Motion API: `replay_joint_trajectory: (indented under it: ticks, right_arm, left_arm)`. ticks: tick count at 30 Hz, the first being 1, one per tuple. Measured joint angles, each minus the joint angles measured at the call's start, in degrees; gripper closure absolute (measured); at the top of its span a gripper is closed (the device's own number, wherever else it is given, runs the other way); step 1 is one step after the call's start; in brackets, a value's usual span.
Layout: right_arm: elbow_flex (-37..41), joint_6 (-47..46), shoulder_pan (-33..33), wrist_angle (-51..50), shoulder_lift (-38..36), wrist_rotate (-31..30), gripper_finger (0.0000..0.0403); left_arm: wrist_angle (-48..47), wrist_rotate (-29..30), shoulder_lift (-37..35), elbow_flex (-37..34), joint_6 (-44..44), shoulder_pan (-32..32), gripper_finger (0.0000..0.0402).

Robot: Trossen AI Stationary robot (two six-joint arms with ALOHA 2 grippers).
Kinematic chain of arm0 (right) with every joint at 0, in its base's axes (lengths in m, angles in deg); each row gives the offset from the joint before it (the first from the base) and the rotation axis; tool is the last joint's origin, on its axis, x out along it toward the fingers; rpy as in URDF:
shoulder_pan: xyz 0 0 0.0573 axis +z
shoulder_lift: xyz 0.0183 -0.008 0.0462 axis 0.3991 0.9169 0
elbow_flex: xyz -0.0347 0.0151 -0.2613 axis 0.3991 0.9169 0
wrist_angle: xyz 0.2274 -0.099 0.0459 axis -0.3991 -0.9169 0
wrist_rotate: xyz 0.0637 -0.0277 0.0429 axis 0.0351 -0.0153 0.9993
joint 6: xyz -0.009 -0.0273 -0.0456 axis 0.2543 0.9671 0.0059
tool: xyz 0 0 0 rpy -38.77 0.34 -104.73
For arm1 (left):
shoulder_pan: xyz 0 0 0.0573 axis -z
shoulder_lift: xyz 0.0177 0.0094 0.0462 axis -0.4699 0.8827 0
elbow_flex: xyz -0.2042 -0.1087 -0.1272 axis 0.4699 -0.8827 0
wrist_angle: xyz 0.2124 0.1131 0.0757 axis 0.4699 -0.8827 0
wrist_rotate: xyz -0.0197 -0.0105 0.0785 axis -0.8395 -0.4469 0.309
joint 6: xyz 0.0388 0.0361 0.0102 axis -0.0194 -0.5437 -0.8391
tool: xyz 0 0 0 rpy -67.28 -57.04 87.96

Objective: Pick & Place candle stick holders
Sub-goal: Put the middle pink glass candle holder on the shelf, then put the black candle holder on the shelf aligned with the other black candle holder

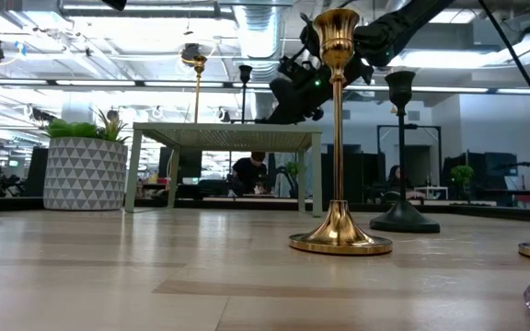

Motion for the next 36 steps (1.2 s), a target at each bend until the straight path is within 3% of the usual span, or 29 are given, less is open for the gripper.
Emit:
replay_joint_trajectory:
  ticks: [15, 22, 36]
  right_arm:
    - [0.0, -0.11, -0.74, 0.0, 0.0, -4.1, 0.0403]
    - [0.01, -0.1, 0.02, -1.44, -0.15, -1.81, 0.0403]
    - [0.07, -1.49, 9.15, -12.96, -12.81, 1.43, 0.0403]
  left_arm:
    - [-0.01, -0.02, -0.02, -0.04, 0.0, 0.0, 0.0393]
    - [-0.05, 0.0, -0.02, -0.04, 0.0, 0.0, 0.0397]
    - [-0.19, -0.02, -0.04, -0.47, 0.0, 0.0, 0.0394]
